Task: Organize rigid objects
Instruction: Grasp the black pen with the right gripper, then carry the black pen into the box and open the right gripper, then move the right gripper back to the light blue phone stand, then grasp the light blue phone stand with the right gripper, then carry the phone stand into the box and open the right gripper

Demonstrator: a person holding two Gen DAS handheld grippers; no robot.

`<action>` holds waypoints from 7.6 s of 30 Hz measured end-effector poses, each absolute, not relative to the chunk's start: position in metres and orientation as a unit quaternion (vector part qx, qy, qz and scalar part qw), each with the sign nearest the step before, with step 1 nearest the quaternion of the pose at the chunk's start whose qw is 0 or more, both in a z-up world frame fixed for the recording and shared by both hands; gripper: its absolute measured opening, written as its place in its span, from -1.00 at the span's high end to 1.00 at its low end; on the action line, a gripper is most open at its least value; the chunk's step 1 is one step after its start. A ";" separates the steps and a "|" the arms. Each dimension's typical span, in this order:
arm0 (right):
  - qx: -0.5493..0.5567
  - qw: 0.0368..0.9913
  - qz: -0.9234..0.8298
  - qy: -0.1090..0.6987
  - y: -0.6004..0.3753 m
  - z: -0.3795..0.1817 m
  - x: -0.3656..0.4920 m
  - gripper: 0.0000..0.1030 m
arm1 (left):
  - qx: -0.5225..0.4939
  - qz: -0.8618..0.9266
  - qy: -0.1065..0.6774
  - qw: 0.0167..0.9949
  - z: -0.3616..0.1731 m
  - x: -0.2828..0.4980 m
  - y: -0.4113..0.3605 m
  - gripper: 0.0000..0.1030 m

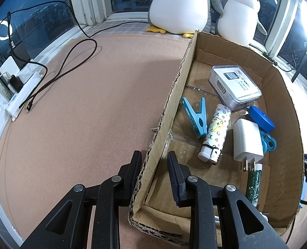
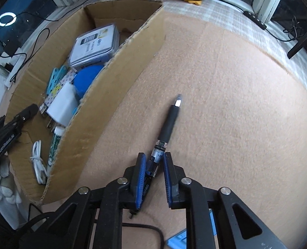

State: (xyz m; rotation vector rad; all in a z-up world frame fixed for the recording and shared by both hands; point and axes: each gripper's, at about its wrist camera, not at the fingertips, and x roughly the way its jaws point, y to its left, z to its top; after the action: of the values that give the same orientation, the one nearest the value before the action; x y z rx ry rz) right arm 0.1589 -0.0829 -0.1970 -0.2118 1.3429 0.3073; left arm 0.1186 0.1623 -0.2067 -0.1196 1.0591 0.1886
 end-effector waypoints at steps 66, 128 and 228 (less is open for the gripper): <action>-0.051 0.798 0.254 0.545 0.019 -0.139 0.178 0.80 | -0.056 0.091 0.503 0.858 -0.206 0.121 0.163 0.46; 0.141 0.798 0.056 0.584 -0.229 -0.160 0.069 -0.16 | -0.051 0.087 0.500 0.860 -0.207 0.120 0.160 0.46; -0.053 0.836 0.245 0.488 -0.004 -0.122 0.170 0.36 | -0.058 0.084 0.496 0.862 -0.209 0.119 0.164 0.45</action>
State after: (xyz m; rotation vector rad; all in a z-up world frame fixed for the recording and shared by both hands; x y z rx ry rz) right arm 0.1698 -0.0043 -0.1218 -0.1127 1.0321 0.5196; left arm 0.1186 0.1637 -0.2090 -0.1224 1.0408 0.1761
